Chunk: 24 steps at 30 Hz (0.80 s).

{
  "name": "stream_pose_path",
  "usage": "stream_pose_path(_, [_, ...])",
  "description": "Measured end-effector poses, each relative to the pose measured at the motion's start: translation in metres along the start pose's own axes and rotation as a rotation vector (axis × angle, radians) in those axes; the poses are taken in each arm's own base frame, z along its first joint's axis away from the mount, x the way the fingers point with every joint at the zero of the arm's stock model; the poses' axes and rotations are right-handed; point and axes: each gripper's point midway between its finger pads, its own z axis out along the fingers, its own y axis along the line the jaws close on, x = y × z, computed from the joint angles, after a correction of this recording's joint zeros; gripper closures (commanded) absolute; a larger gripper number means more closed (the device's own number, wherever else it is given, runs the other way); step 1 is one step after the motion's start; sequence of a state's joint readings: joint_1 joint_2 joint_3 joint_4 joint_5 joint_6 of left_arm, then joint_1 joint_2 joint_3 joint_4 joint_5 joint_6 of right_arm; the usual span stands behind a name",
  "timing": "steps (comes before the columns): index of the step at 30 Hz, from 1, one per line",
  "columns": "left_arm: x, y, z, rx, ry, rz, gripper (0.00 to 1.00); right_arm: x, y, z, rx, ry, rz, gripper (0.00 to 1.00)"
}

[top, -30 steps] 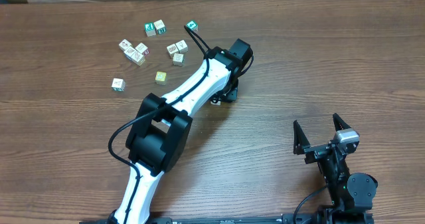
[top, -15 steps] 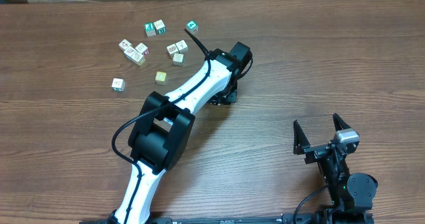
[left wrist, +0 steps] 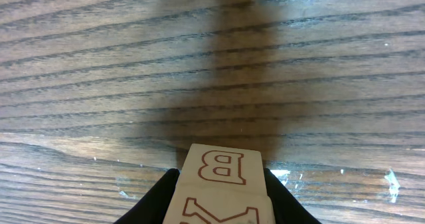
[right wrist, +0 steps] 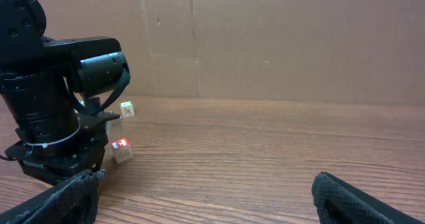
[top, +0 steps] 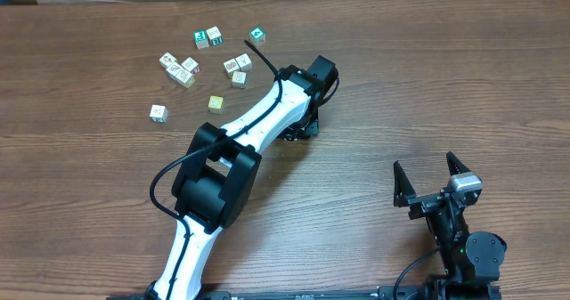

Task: Form a tower
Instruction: 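Open the left gripper and raise it off the stack, then move the left gripper to the red-edged block and grasp it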

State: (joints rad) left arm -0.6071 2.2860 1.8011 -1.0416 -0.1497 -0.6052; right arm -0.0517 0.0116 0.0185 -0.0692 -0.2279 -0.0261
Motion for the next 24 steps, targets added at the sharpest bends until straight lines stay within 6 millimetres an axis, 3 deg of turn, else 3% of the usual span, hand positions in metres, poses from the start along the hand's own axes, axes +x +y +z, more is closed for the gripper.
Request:
stream_pose_path(3, [0.000,0.000,0.000,0.000,0.000,-0.006,0.69,0.000,0.000,0.000,-0.001,0.001,0.001,0.00])
stream_pose_path(8, [0.000,-0.001,0.000,0.005,-0.001,-0.017,0.50,0.000,0.000,0.000,0.000,0.000,0.000,0.00])
stream_pose_path(18, [-0.008,-0.002,-0.002,0.019,-0.016,0.041,0.45,0.000,0.000,0.000,0.000,0.001,0.001,0.00])
stream_pose_path(22, [-0.032,0.002,-0.024,0.040,-0.057,0.068,0.41,0.000,0.000,0.000,0.000,0.001,0.000,0.00])
stream_pose_path(24, [-0.052,0.005,-0.044,0.060,-0.101,0.075,0.32,0.000,0.000,0.000,0.000,0.000,0.000,0.00])
